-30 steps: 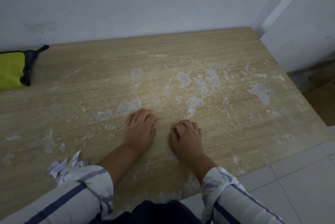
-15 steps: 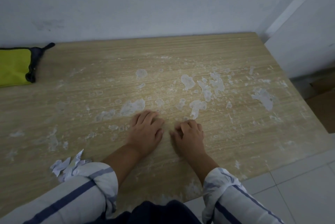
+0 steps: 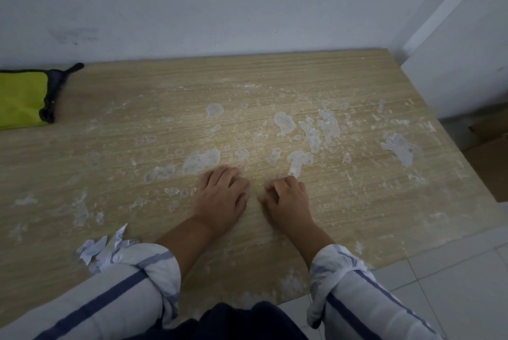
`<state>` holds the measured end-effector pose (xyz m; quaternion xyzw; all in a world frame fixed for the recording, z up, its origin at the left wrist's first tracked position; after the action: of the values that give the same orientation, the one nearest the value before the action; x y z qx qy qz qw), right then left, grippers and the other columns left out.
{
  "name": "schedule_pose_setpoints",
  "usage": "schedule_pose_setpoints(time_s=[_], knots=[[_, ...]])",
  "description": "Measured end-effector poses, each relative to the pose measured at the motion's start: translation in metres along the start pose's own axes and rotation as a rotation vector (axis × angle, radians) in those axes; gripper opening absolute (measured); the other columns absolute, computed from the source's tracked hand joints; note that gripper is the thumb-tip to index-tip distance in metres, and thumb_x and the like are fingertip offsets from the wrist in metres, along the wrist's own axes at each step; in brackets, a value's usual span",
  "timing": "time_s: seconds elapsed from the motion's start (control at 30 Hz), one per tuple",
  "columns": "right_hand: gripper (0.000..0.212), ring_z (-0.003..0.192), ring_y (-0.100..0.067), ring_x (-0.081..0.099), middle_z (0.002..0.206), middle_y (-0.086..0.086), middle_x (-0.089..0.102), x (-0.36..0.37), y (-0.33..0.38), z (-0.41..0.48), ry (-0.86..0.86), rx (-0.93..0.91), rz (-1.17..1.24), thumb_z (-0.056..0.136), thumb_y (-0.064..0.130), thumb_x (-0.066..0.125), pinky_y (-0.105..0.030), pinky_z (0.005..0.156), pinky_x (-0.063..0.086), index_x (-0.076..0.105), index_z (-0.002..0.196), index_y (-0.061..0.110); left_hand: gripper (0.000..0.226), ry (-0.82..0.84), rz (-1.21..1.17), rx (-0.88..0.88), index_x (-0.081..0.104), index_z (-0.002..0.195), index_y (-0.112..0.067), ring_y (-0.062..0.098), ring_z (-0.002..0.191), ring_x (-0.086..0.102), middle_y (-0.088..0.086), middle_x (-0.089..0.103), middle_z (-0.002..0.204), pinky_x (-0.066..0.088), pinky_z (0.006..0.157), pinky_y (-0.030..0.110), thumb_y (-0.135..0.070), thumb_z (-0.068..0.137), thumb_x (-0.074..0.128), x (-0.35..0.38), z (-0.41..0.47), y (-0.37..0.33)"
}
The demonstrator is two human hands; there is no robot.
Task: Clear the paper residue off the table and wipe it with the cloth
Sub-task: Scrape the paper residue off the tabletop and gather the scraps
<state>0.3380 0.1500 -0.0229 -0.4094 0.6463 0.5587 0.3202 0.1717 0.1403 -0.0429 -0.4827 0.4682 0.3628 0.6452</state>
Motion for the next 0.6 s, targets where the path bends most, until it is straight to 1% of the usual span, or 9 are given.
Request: schedule_pose_setpoints(time_s=[0.03, 0.1, 0.17, 0.2, 0.33, 0.47, 0.53, 0.6], knots=[[0.028, 0.100, -0.022, 0.043, 0.106, -0.002, 0.053, -0.0011, -0.0002, 0.0002, -0.003, 0.004, 0.015, 0.085, 0.036, 0.060, -0.030, 0.082, 0.032, 0.063, 0.102, 0.015, 0.036, -0.001, 0.001, -0.002, 0.063, 0.109, -0.023, 0.029, 0.122, 0.049, 0.004, 0.060, 0.123, 0.036, 0.103, 0.045, -0.040, 0.087, 0.041, -0.0002, 0.0001, -0.0001], [0.022, 0.100, -0.025, 0.046, 0.105, -0.006, 0.056, -0.0022, -0.0023, 0.0007, -0.014, -0.001, 0.057, 0.086, 0.028, 0.060, -0.029, 0.083, 0.034, 0.065, 0.101, 0.013, 0.037, 0.004, 0.003, 0.002, 0.063, 0.110, -0.023, 0.029, 0.123, 0.049, 0.004, 0.059, 0.123, 0.036, 0.103, 0.045, -0.040, 0.087, 0.039, -0.0003, 0.0003, -0.0003], [0.021, 0.099, -0.028, 0.048, 0.106, -0.010, 0.058, -0.0018, -0.0035, 0.0008, -0.022, -0.026, 0.060, 0.086, 0.020, 0.058, -0.035, 0.089, 0.039, 0.065, 0.104, 0.011, 0.038, 0.007, 0.004, 0.005, 0.063, 0.110, -0.023, 0.029, 0.123, 0.049, 0.004, 0.059, 0.123, 0.036, 0.103, 0.046, -0.040, 0.087, 0.038, -0.0007, 0.0006, -0.0003], [0.023, 0.100, -0.028, 0.047, 0.107, -0.010, 0.057, -0.0016, -0.0029, 0.0007, -0.017, -0.024, 0.050, 0.086, 0.020, 0.058, -0.036, 0.089, 0.039, 0.065, 0.106, 0.011, 0.038, 0.009, 0.006, 0.005, 0.063, 0.110, -0.023, 0.029, 0.123, 0.049, 0.004, 0.059, 0.123, 0.036, 0.103, 0.046, -0.040, 0.087, 0.038, -0.0009, 0.0006, -0.0004], [0.026, 0.101, -0.026, 0.043, 0.112, -0.008, 0.054, 0.0017, -0.0009, 0.0020, -0.009, -0.006, -0.019, 0.086, 0.031, 0.057, -0.034, 0.084, 0.036, 0.060, 0.106, 0.014, 0.038, 0.003, 0.007, 0.000, 0.063, 0.111, -0.023, 0.029, 0.123, 0.049, 0.004, 0.059, 0.123, 0.036, 0.103, 0.046, -0.041, 0.088, 0.039, 0.0000, 0.0001, -0.0003], [0.028, 0.094, -0.022, 0.041, 0.105, -0.005, 0.053, 0.0023, 0.0005, 0.0030, -0.036, 0.000, -0.012, 0.085, 0.038, 0.060, -0.032, 0.080, 0.034, 0.061, 0.099, 0.013, 0.036, 0.004, 0.010, 0.004, 0.062, 0.111, -0.023, 0.029, 0.122, 0.049, 0.004, 0.059, 0.123, 0.036, 0.103, 0.045, -0.040, 0.088, 0.040, 0.0010, 0.0004, -0.0001], [0.023, 0.093, -0.021, 0.042, 0.104, -0.006, 0.054, 0.0007, -0.0008, 0.0033, -0.040, 0.011, 0.035, 0.087, 0.033, 0.059, -0.032, 0.081, 0.034, 0.062, 0.097, 0.012, 0.034, -0.012, 0.010, 0.006, 0.062, 0.110, -0.023, 0.029, 0.121, 0.050, 0.004, 0.060, 0.121, 0.037, 0.102, 0.045, -0.039, 0.088, 0.041, 0.0004, 0.0003, -0.0001], [0.020, 0.098, -0.026, 0.046, 0.107, -0.009, 0.055, -0.0001, -0.0042, 0.0020, -0.015, -0.015, 0.060, 0.087, 0.025, 0.057, -0.032, 0.084, 0.033, 0.063, 0.102, 0.012, 0.034, -0.017, 0.008, 0.010, 0.061, 0.110, -0.023, 0.029, 0.121, 0.050, 0.004, 0.060, 0.121, 0.036, 0.102, 0.045, -0.039, 0.088, 0.040, 0.0003, -0.0001, 0.0000]])
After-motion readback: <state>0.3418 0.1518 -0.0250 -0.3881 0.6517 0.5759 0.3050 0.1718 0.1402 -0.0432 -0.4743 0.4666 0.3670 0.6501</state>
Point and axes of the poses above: each hand's wrist, its own z-axis towards the middle knuckle, its own x-axis out of the palm, y = z × x, the point moved 3 cm from there along z, towards the middle knuckle
